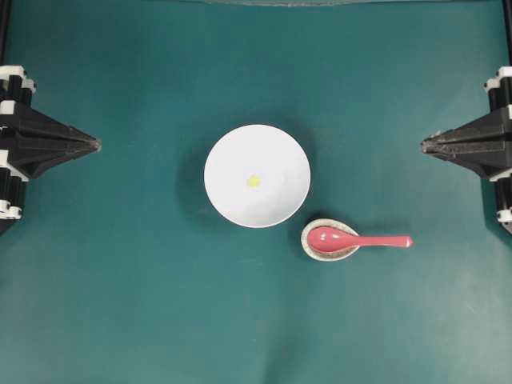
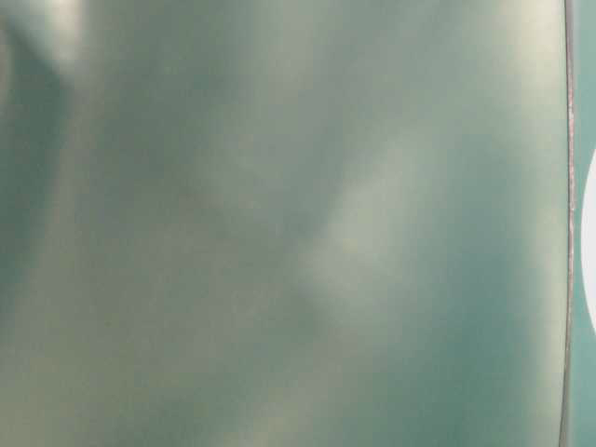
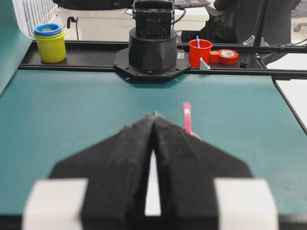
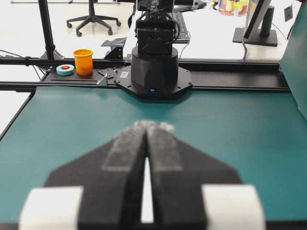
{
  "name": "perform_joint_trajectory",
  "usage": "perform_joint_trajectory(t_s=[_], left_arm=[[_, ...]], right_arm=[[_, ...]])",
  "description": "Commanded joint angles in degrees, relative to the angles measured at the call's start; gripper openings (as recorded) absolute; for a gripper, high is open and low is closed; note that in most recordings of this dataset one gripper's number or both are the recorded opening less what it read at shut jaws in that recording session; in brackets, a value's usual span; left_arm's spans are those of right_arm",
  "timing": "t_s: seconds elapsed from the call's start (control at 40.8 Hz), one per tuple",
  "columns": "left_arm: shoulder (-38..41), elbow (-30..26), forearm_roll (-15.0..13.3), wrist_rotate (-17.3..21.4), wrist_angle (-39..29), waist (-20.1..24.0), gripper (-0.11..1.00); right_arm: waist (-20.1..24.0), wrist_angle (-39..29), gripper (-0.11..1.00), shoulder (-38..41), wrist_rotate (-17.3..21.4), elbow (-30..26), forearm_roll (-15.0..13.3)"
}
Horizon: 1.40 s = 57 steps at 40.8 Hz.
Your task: Scoop the yellow hexagonal prism block from the bowl with a spoon using the right arm.
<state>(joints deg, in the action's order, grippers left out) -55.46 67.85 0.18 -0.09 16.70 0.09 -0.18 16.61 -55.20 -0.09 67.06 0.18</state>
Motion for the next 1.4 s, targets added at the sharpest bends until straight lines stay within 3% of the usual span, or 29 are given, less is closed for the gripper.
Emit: perform_joint_trajectory(t_s=[0.0,0.024,0.049,0.637,0.71,0.906,1.004,1.371], left_arm=[[-0.2,-1.8,0.3,-0.2,-3.2,-0.1,-0.01],[-0.5,-2.0,0.3,-0.3,-5.1,-0.1,-0.01],[-0.6,-2.1,0.3,-0.3,-5.4,-0.1,0.08],[-1.0,-2.1,0.4,-0.3,-6.0,-0.1,0.05],[-1.0,-2.2,0.3,-0.3,-6.0,-0.1,0.05],[-1.0,-2.1,0.4,-0.3,-6.0,-0.1,0.05],[-1.0,-2.2,0.4,-0.3,-5.9,-0.1,0.05],[-1.0,-2.1,0.4,0.0,-5.6,-0.1,0.05]], right_arm=[[-0.2,-0.2,-0.02,0.7,-0.4,-0.9,-0.3],[-0.2,-1.5,-0.02,0.8,-0.4,-1.1,-0.3],[-0.3,-1.8,-0.01,0.8,-0.4,-1.2,-0.3],[-0.3,-2.0,0.00,0.7,-0.1,-1.7,-0.3],[-0.3,-2.0,0.05,0.7,-0.1,-1.6,-0.3],[-0.2,-2.4,0.43,0.8,0.4,-1.7,-0.1],[-0.3,-3.0,0.53,1.0,0.5,-1.5,0.0],[0.1,-1.9,0.52,8.9,4.5,0.2,0.7]])
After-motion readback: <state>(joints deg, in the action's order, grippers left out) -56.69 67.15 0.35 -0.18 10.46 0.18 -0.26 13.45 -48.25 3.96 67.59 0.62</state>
